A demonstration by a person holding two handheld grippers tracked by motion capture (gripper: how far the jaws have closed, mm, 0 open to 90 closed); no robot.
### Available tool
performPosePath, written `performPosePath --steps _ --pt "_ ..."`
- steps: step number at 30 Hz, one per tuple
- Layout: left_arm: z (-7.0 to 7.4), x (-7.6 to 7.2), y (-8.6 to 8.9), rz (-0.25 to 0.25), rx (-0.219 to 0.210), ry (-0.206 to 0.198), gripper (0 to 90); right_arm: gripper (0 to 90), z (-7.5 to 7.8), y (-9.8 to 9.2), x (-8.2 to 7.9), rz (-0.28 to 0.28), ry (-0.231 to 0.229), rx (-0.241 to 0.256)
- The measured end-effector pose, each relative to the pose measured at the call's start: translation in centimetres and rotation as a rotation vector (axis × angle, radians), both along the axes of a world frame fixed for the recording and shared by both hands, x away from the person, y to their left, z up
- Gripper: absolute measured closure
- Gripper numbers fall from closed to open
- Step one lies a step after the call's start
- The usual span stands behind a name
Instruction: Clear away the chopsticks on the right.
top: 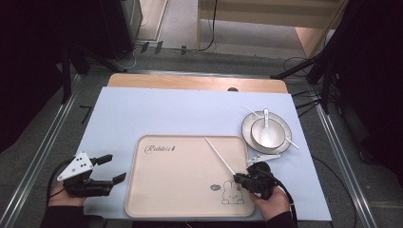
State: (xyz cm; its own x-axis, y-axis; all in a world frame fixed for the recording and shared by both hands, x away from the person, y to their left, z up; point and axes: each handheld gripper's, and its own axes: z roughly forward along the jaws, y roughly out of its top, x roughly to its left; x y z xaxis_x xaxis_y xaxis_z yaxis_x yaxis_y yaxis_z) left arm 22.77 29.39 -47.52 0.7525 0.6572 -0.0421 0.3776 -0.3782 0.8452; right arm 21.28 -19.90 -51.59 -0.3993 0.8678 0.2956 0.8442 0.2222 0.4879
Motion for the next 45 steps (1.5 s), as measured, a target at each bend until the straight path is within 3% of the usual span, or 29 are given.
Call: performPosePath --steps 8,12,14,16,18,19,20,23,26,32,34,36,39,42,45 --pt "0.0 0.0 0.0 0.000 -0.003 0.001 19.2 80.9 -0.4 0.5 -0.3 0.015 0.001 0.013" --pt "0.0 0.0 0.0 0.000 -0.004 0.000 19.2 75.6 -0.4 0.6 -0.2 0.028 -0.003 0.019" --pt "0.0 0.0 0.0 -0.002 -0.001 0.000 19.2 70.7 -0.3 0.7 -0.2 0.017 -0.016 0.003" --pt "0.0 0.0 0.0 0.000 0.000 0.001 19.2 65.8 0.2 0.7 -0.2 0.052 -0.047 -0.004" --pt "0.0 0.0 0.0 -0.001 0.000 0.001 19.2 62.7 0.3 0.7 -0.2 0.053 -0.054 0.007" --pt "0.0 0.0 0.0 -0.001 -0.001 0.000 19.2 54.0 0.7 0.3 -0.1 0.087 -0.093 0.027" --pt "0.0 0.0 0.0 -0.001 -0.001 0.000 19.2 54.0 0.7 0.3 -0.1 0.087 -0.093 0.027" --pt "0.0 0.0 0.0 -0.002 -0.002 0.000 19.1 46.4 1.5 -0.5 0.0 0.124 -0.173 0.088" --pt "0.0 0.0 0.0 -0.004 0.000 -0.001 19.2 41.3 3.0 -1.7 0.5 0.153 -0.232 0.116" --pt "0.0 0.0 0.0 -0.001 0.001 0.001 19.2 35.6 3.9 -3.8 1.5 0.196 -0.287 0.128" --pt "0.0 0.0 0.0 -0.001 0.002 0.002 19.2 34.4 4.0 -4.1 1.7 0.189 -0.290 0.131" --pt "0.0 0.0 0.0 -0.004 0.002 0.002 19.1 29.7 4.3 -5.4 2.4 0.185 -0.284 0.178" --pt "0.0 0.0 0.0 -0.003 0.004 0.005 19.1 26.5 4.5 -6.4 2.9 0.182 -0.285 0.195" --pt "0.0 0.0 0.0 -0.002 0.003 0.005 19.2 27.0 5.1 -7.3 3.6 0.178 -0.266 0.211" --pt "0.0 0.0 0.0 -0.001 0.003 0.004 19.2 27.1 5.6 -7.9 4.1 0.173 -0.280 0.210"
